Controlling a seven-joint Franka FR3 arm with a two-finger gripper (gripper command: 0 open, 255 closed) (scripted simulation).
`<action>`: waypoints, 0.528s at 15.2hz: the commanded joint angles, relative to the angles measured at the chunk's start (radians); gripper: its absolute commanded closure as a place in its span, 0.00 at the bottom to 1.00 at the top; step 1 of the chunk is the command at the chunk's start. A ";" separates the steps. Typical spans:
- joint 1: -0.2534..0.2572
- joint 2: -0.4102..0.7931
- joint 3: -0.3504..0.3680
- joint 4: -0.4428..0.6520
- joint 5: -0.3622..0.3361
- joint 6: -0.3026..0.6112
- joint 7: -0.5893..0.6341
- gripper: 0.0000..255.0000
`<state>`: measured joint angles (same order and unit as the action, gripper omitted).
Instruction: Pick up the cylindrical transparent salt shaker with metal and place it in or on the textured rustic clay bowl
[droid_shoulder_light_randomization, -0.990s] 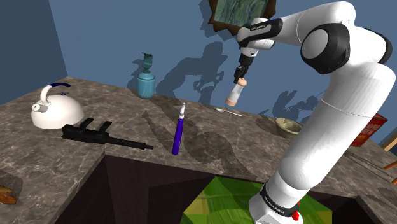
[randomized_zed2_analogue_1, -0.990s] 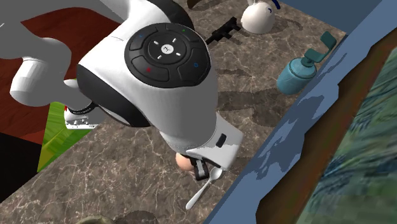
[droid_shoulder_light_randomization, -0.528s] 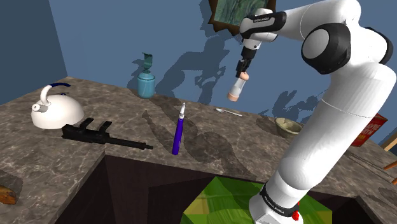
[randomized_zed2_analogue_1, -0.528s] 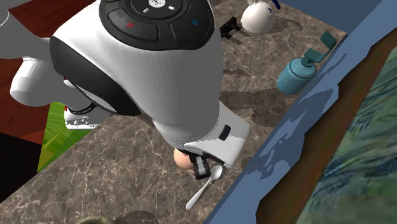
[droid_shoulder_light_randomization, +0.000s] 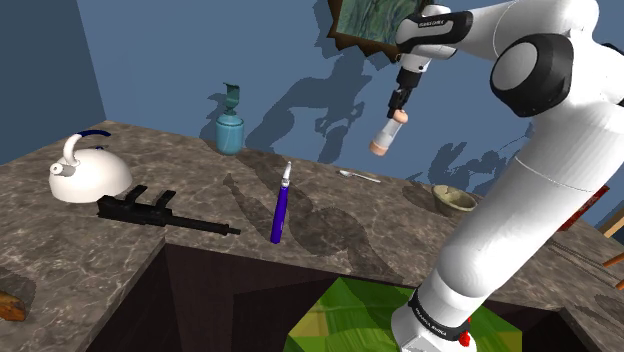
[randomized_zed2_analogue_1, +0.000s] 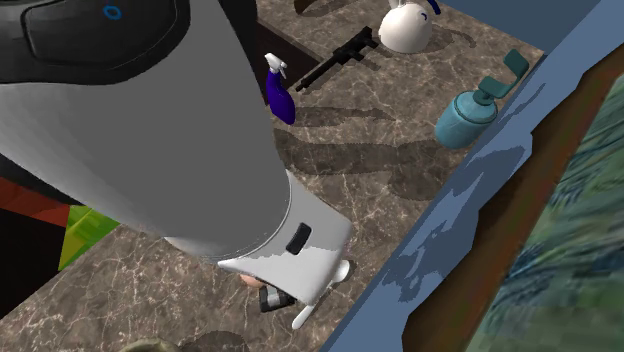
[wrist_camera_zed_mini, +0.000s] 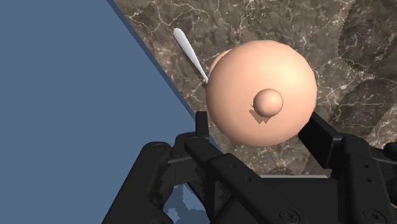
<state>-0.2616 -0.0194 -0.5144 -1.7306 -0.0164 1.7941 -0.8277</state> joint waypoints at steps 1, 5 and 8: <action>-0.017 -0.029 -0.017 -0.025 -0.012 0.000 -0.033 1.00; -0.053 -0.079 -0.056 -0.048 -0.035 -0.017 -0.104 1.00; -0.081 -0.106 -0.089 -0.053 -0.049 -0.034 -0.163 1.00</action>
<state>-0.3333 -0.1244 -0.5905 -1.7927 -0.0653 1.7693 -0.9669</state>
